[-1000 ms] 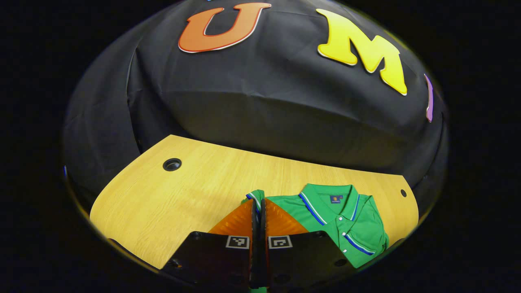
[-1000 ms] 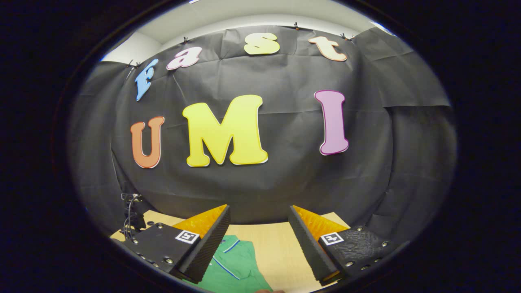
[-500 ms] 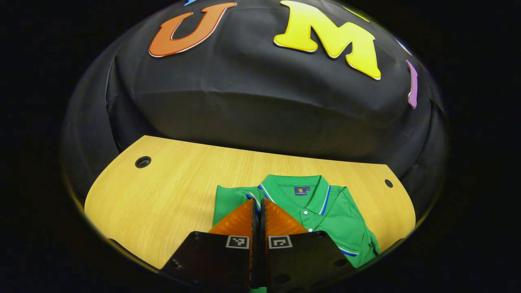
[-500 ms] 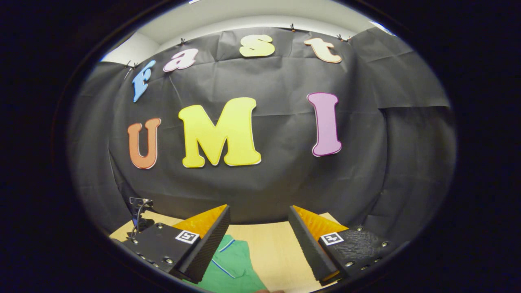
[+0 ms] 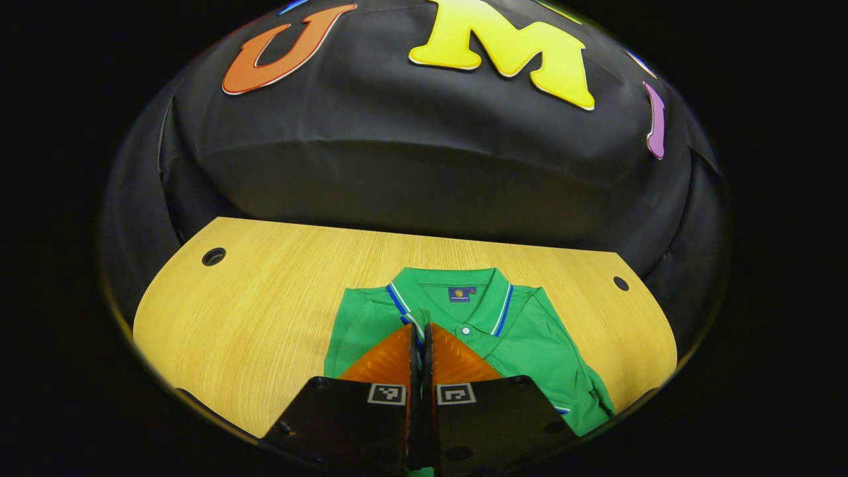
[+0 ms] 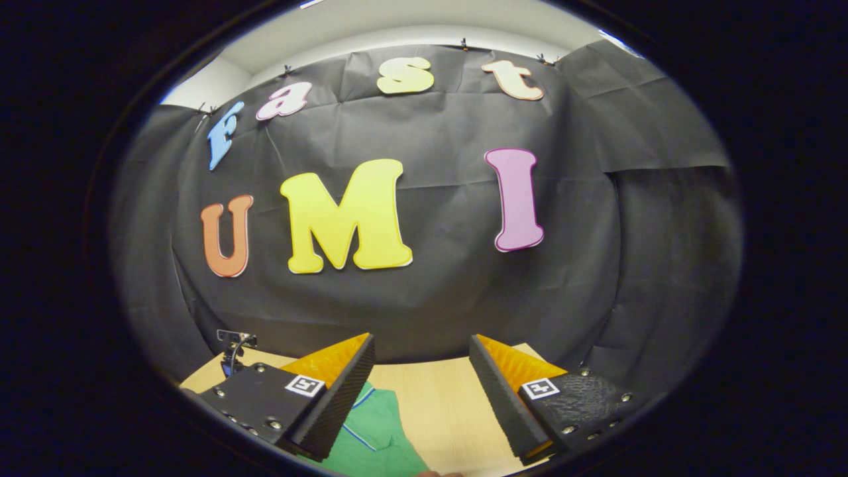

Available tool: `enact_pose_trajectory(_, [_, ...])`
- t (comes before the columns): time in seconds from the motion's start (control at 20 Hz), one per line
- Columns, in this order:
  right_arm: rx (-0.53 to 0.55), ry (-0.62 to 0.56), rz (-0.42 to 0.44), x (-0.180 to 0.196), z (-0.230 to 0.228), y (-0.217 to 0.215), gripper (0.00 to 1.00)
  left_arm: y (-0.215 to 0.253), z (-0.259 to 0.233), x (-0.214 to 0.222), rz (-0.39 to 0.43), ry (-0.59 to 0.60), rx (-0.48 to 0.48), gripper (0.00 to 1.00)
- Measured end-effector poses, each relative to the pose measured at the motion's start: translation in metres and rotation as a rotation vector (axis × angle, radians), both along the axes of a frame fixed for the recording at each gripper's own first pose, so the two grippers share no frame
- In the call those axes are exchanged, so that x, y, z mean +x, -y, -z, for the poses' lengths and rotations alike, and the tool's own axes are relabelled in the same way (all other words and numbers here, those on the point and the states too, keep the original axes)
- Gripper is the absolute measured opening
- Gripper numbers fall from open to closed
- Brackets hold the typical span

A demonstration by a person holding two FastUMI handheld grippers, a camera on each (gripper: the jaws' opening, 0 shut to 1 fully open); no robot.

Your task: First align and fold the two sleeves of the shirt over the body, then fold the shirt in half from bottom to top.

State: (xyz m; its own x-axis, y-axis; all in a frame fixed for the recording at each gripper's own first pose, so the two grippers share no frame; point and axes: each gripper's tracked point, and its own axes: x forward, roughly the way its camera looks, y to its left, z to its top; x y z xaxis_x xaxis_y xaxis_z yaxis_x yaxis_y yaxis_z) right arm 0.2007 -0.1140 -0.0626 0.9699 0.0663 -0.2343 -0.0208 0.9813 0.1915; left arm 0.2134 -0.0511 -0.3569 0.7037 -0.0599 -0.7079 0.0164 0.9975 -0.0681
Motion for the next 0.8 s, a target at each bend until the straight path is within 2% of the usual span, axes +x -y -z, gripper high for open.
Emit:
enact_pose_trajectory(0.1, [0.003,0.000,0.002,0.000,0.000,0.002,0.92,0.002,0.006,-0.004,0.012,-0.019,0.012,0.03])
enact_pose_trajectory(0.2, [0.000,-0.004,-0.005,0.000,0.003,0.001,0.92,0.019,0.003,-0.004,0.054,0.000,-0.063,0.07])
enact_pose_trajectory(0.25, [-0.002,-0.006,-0.011,0.001,0.005,0.000,0.92,0.027,0.009,-0.007,0.057,-0.002,-0.097,0.37])
enact_pose_trajectory(0.35, [0.000,-0.024,-0.030,0.004,0.012,-0.006,0.92,0.010,0.005,-0.009,0.034,0.006,-0.025,0.97])
enact_pose_trajectory(0.55, [-0.006,-0.043,-0.069,0.002,0.023,-0.018,0.93,0.003,-0.019,-0.015,0.020,0.055,-0.018,1.00])
enact_pose_trajectory(0.8, [-0.015,-0.056,-0.090,-0.036,0.032,-0.035,0.93,-0.017,-0.083,-0.043,0.035,0.176,0.022,1.00])
